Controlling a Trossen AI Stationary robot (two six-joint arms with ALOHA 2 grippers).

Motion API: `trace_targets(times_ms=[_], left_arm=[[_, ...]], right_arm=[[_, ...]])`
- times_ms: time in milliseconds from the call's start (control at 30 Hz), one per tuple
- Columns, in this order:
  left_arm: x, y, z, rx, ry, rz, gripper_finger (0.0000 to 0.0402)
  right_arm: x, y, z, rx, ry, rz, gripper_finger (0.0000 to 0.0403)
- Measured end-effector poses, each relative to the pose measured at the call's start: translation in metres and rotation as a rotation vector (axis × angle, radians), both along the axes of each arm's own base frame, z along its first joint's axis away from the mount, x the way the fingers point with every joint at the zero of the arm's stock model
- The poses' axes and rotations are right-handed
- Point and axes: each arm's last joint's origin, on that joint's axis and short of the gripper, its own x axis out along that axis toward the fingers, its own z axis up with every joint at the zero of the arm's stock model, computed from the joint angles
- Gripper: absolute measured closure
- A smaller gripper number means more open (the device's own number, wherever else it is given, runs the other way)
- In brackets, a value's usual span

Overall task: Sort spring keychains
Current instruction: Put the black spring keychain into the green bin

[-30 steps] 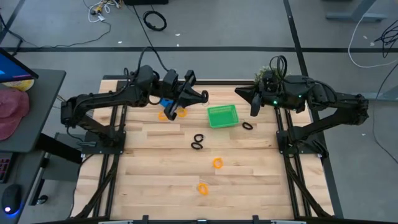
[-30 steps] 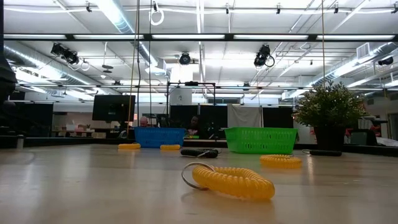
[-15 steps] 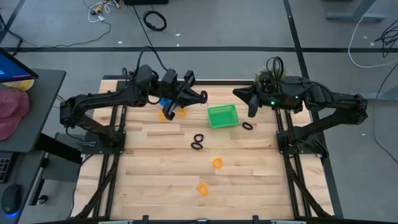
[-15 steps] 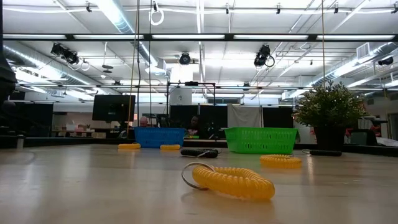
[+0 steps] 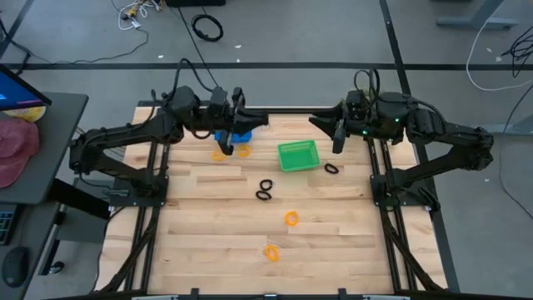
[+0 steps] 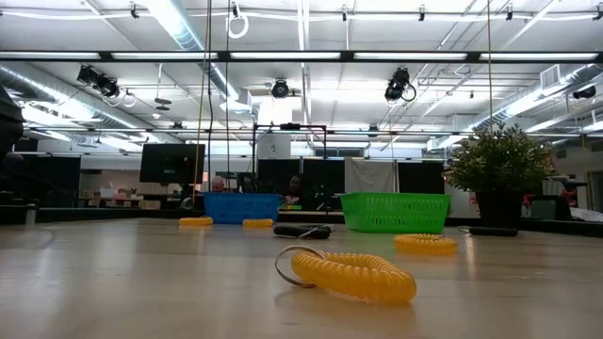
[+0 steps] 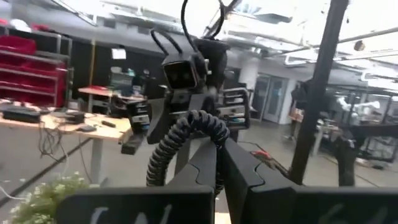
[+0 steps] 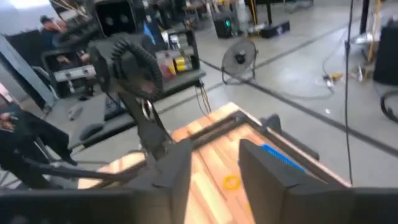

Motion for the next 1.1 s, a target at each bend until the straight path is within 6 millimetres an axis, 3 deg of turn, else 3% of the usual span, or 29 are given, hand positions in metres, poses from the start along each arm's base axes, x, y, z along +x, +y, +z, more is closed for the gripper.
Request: trace_targets(times_ms=[200, 367, 733, 1100], left_arm=[[0.001, -0.013, 0.002, 0.01, -0.018, 0.038, 0.0393], [0.003, -0.022, 0.002, 0.024, -0.02, 0.041, 0.0393], [0.003, -0.028, 0.001, 0.033, -0.013, -0.007, 0.0393], [0.005, -0.029, 0.0, 0.064, -0.012, -0.034, 0.0393]], right_arm=[[0.025, -0.009, -0.002, -0.092, -0.027, 0.038, 0.0192], [0.048, -0.017, -0.013, -0.073, -0.011, 0.063, 0.0165], [0.077, -0.016, -0.019, 0.047, -0.107, 0.269, 0.0159], [0.09, -0.015, -0.017, 0.132, -0.211, 0.356, 0.0159]])
